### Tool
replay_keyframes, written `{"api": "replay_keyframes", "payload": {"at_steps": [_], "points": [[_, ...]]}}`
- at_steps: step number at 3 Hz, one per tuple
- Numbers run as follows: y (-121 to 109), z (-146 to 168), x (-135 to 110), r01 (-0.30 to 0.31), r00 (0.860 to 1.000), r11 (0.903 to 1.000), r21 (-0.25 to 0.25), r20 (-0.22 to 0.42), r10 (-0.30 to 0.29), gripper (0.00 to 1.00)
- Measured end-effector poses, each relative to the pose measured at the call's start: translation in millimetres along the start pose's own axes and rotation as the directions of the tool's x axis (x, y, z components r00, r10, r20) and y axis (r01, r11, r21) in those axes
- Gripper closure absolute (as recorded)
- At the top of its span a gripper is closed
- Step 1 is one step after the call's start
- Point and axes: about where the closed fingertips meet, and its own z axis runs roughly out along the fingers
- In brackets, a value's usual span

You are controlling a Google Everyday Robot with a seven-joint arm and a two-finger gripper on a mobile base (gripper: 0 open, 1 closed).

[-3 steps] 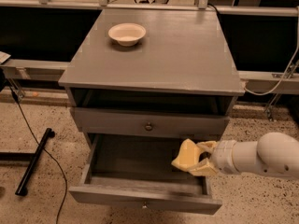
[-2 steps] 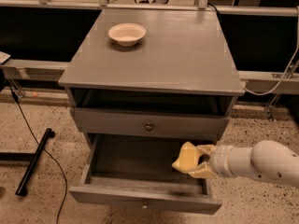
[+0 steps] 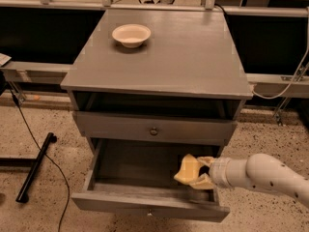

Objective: Place sponge into middle drawer

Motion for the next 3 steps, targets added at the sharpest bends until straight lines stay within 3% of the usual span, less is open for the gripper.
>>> {"api": "replay_keyframes", "payload": {"at_steps": [2, 3], "points": [[12.9, 27.3, 22.2, -0.013, 1.0, 0.9974, -0.071, 0.012, 0.014, 0.98], [14.7, 32.7, 25.6, -0.019, 1.0, 0.9965, -0.081, 0.014, 0.021, 0.77]]}}
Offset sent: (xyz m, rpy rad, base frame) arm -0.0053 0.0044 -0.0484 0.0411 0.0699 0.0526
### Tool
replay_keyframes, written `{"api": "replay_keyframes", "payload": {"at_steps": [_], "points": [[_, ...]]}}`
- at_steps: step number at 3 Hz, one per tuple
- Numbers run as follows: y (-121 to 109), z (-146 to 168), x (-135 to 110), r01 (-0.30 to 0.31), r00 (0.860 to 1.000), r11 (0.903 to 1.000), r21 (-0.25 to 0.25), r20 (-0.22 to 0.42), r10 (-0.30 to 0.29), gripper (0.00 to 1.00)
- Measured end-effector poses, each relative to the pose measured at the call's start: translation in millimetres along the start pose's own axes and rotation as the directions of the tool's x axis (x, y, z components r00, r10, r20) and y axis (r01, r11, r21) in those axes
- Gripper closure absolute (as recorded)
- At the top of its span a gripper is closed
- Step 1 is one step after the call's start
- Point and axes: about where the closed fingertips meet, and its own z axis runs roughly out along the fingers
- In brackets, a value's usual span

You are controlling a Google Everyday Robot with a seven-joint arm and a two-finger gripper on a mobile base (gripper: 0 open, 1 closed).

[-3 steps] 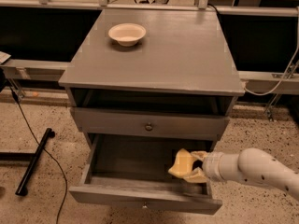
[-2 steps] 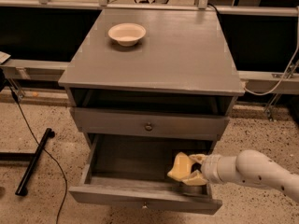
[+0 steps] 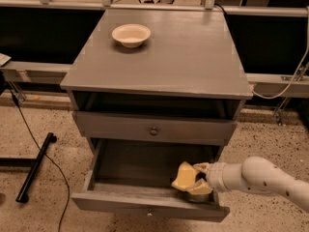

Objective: Place sponge into middle drawer

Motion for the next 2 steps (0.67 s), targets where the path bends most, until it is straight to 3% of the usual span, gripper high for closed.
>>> {"api": "replay_keyframes", "payload": {"at_steps": [2], "points": [[-10.6, 30.0, 6.2, -0.056, 0.998, 0.9982, 0.02, 0.028, 0.055, 0.28]]}}
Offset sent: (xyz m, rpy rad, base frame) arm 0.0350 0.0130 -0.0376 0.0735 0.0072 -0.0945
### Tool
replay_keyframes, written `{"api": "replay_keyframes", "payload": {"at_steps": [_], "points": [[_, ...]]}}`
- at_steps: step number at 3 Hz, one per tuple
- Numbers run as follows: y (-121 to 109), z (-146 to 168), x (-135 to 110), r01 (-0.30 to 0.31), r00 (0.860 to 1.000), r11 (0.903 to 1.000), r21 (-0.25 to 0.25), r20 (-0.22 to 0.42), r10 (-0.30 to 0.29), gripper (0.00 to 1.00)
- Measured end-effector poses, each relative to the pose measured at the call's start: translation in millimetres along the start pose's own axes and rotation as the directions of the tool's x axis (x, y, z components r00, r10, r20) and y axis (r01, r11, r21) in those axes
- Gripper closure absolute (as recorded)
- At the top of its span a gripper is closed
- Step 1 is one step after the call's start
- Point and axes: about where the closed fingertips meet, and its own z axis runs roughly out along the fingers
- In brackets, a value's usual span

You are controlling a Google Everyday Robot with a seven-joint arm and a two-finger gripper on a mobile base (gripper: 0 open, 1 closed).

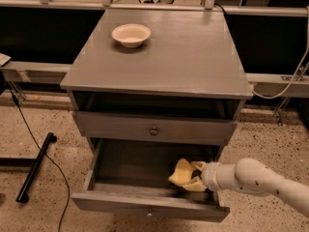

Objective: Place sponge into middle drawer

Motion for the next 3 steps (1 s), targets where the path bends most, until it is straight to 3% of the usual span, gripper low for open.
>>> {"api": "replay_keyframes", "payload": {"at_steps": [1, 2, 3], "points": [[-8.4, 12.6, -2.7, -0.023, 0.999, 0.9997, 0.002, 0.036, 0.022, 0.01], [-18.3, 4.9, -8.0, -0.066, 0.994, 0.9977, 0.014, 0.083, 0.065, 0.0], [-18.3, 4.9, -8.0, -0.066, 0.994, 0.9977, 0.014, 0.083, 0.065, 0.0]]}}
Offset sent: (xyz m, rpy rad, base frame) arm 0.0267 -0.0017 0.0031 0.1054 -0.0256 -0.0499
